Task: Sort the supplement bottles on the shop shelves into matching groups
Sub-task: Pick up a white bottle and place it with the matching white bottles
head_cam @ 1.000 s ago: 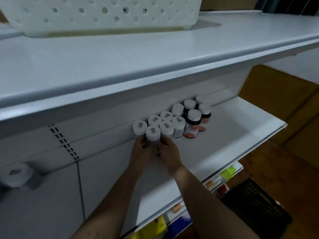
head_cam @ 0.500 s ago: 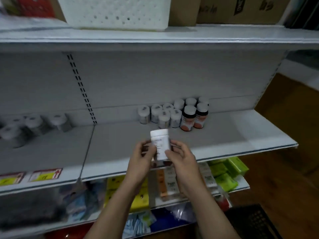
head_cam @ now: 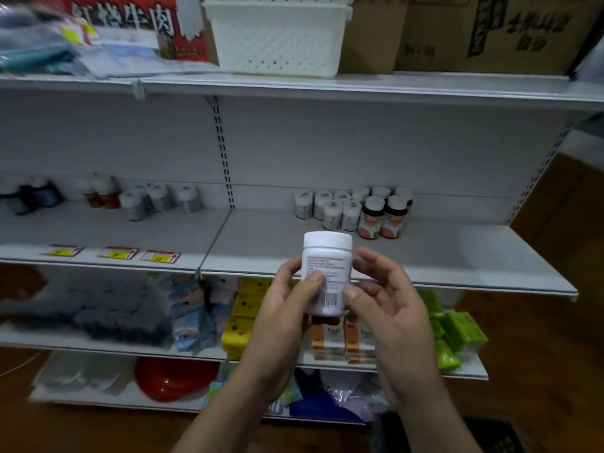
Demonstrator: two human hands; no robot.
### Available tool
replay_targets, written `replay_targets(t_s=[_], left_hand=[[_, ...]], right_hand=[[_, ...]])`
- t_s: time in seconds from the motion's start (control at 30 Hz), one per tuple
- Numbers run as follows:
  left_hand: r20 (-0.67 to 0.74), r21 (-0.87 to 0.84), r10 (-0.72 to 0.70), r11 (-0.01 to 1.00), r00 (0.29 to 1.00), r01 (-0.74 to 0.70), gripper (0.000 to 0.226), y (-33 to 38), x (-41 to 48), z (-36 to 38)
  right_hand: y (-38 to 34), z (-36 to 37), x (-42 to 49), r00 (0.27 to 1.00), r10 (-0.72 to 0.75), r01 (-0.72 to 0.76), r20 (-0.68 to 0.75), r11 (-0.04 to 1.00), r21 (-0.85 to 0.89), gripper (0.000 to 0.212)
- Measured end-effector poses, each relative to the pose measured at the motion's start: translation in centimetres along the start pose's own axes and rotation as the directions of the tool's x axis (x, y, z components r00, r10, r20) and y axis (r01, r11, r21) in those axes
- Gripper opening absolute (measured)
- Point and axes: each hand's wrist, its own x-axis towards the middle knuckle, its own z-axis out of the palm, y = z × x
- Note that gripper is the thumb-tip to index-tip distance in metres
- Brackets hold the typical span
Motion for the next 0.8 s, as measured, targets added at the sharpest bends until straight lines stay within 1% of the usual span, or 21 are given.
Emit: replay_targets(t_s=[0.07, 0.13, 0.2, 0.27, 0.37, 0.4, 0.5, 0.6, 0.73, 0.8], left_hand=[[-0.007, 0.005, 0.011, 1.0, 1.0, -0.011, 0.043, 0.3, -0.7, 0.3], [-0.013, 0.072, 0.03, 0.997, 0.999, -0.029, 0.04, 0.3, -1.3, 0.7], [-0.031, 0.101, 0.052, 0.994, 0.998, -0.049, 0.035, 0.3, -1.7, 0.9], [-0.045, 0.06, 0.039, 0.998, 0.998, -0.036, 0.032, 0.5, -2.0, 0.8], [-0.015, -0.017, 0.027, 0.999, 1.0, -0.027, 0.032, 0.9, -2.4, 0.4], [-0.003, -0.033, 0.029, 0.999, 1.0, -0.03, 0.032, 1.2, -2.4, 0.3], [0.019, -0.033, 0.042, 0.999, 0.999, -0.042, 0.033, 1.6, -2.4, -0.1], [0.003, -0.06, 0.02, 0.998, 1.0, -0.02, 0.039, 1.6, -1.9, -0.6], [0.004, -0.047, 0.063, 0.997, 0.998, -0.063, 0.032, 1.8, -1.5, -0.3], [0.025, -0.026, 0.08, 0.996, 0.996, -0.079, 0.035, 1.6, -1.3, -0.1]], right_hand=[[-0.5, -0.1, -0.6, 0.998, 0.017, -0.019, 0.054, 0.999, 0.03, 0.044], [-0.9, 0.4, -1.2, 0.995, -0.024, 0.024, 0.096, 1.0, 0.008, 0.046], [-0.7, 1.1, -1.8, 0.995, -0.096, 0.098, 0.036, 0.994, -0.049, 0.053], [-0.4, 1.9, -2.3, 0.988, -0.147, 0.142, -0.035, 0.983, -0.114, 0.055], [-0.3, 2.6, -2.5, 0.98, -0.196, 0.182, -0.038, 0.956, -0.229, 0.055], [-0.3, 2.7, -2.5, 0.981, -0.193, 0.184, -0.022, 0.959, -0.217, 0.055], [-0.6, 2.6, -2.5, 0.989, -0.143, 0.145, 0.026, 0.985, -0.09, 0.05], [-1.0, 2.3, -2.5, 0.988, -0.134, 0.135, 0.073, 0.991, -0.014, 0.044], [-0.9, 1.9, -2.2, 0.994, -0.074, 0.066, 0.08, 0.994, 0.09, 0.041], [-1.0, 1.6, -2.1, 0.996, -0.065, 0.058, 0.067, 0.993, 0.105, 0.041]])
